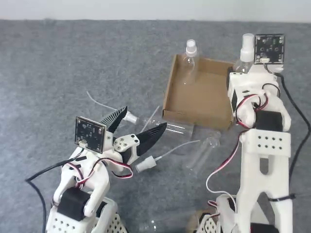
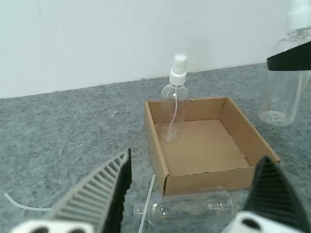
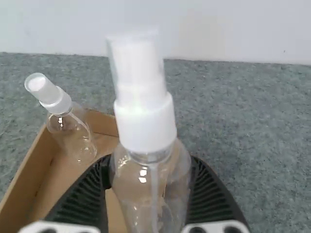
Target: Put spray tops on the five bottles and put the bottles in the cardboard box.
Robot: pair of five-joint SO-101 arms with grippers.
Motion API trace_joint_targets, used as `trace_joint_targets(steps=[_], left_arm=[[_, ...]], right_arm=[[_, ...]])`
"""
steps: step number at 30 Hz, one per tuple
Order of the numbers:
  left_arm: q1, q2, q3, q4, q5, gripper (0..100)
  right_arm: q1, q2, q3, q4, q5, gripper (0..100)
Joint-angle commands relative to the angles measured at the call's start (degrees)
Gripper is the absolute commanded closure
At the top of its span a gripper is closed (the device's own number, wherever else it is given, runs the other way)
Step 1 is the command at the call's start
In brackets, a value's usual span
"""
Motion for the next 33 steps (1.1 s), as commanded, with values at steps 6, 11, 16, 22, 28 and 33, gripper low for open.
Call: trace_joint_targets(steps=[6, 11, 16, 22, 28, 33], left_arm=[[0.09, -0.97, 2.24, -4.40, -0.09, 64], [0.09, -0.97, 2.24, -4.40, -0.09, 64], [0.09, -0.97, 2.24, -4.40, -0.09, 64], [0.09, -0.97, 2.24, -4.40, -0.18, 64], [0.09, -0.97, 2.24, -4.40, -0.18, 64], [0.09, -0.97, 2.24, -4.40, -0.18, 64]], right_arm=[[0.04, 7.43, -3.69, -10.59, 0.53, 99.3], [-0.04, 13.41, -3.69, -19.03, -3.87, 99.3], [-2.07, 18.42, -3.25, -26.86, -8.00, 99.3], [-4.00, 23.87, 2.29, -42.51, -2.37, 99.3], [-4.00, 29.58, 2.73, -49.45, -2.37, 99.3], [-4.00, 34.42, 2.64, -54.99, -2.37, 99.3]])
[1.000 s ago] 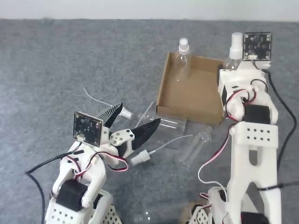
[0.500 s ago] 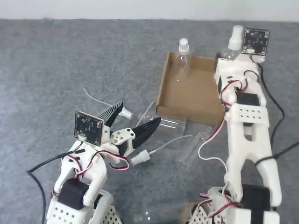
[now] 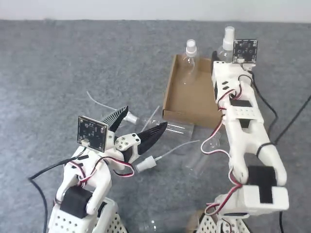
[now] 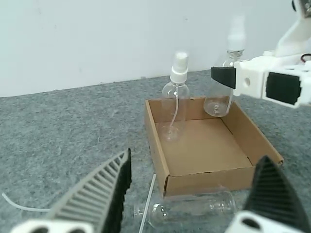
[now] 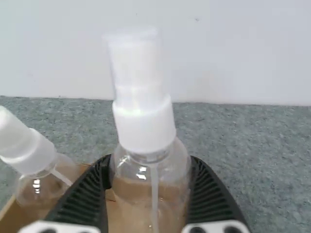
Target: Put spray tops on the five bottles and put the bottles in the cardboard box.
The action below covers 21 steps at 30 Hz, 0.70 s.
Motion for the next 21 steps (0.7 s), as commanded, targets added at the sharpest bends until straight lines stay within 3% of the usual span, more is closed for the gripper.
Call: trace_joint_targets(steps=[1, 21], left_arm=[[0.09, -0.97, -0.31, -1.67, -0.18, 64], [0.09, -0.97, -0.31, -1.67, -0.18, 64]], right_arm=[[-0.31, 2.15, -1.23, -4.97, 0.79, 99.3], [-0.04, 12.88, -7.30, -5.76, 0.79, 99.3]])
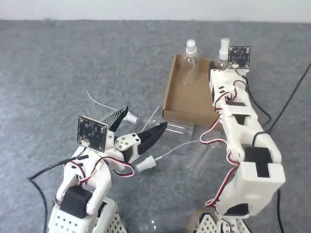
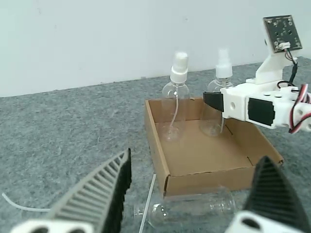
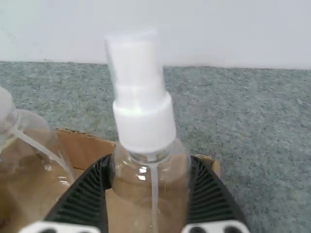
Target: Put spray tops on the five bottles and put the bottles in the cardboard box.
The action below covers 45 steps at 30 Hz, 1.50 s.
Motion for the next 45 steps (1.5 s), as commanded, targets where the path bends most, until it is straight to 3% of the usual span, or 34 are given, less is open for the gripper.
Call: trace_joint_targets(steps=[1, 12, 20, 45], left_arm=[[0.09, -0.97, -0.31, -1.67, -0.18, 64], [0.09, -0.97, -0.31, -1.67, -0.18, 64], [0.09, -0.97, -0.31, -1.67, -0.18, 64], [0.09, -0.97, -0.22, -1.67, -0.18, 64]], right_arm=[[-0.22, -0.13, -4.75, -0.75, 0.79, 99.3], [-0.57, 0.40, -4.40, -0.84, 0.70, 98.8], [-0.66, 0.40, -4.31, -0.40, 0.70, 82.0], [-2.24, -0.13, -4.84, -0.92, 0.70, 81.3]])
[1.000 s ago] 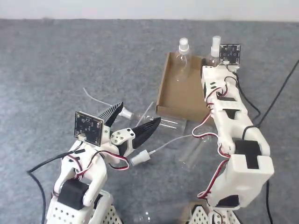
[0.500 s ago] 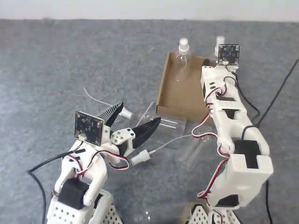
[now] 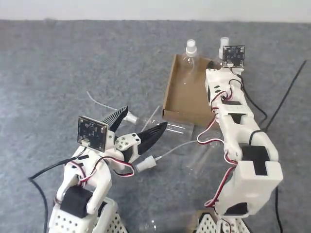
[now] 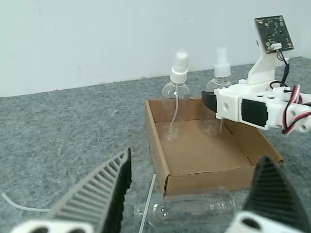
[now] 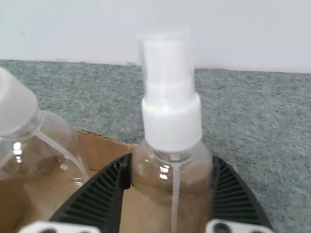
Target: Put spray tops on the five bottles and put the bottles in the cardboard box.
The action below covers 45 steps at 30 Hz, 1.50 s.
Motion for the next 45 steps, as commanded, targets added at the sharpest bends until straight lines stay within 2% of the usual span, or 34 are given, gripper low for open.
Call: trace_joint_targets(steps=[1, 13, 20, 34, 45], left_arm=[[0.09, -0.97, -0.22, -1.67, -0.18, 64], [0.09, -0.97, -0.22, -1.67, -0.18, 64], [0.09, -0.97, -0.22, -1.67, -0.18, 64], [0.09, -0.97, -0.22, -1.67, -0.18, 64], [0.09, -0.97, -0.22, -1.67, -0.18, 64]], right_arm=[[-0.40, -1.19, -3.69, -0.84, 0.70, 81.3], [-0.57, -1.19, -3.60, -2.68, 1.05, 80.9], [-0.66, -0.75, -3.60, -2.42, 0.88, 71.3], [-0.13, -1.36, -5.27, -2.24, 1.14, 71.2], [-0.04, -1.36, -13.19, 6.46, 0.97, 71.1]])
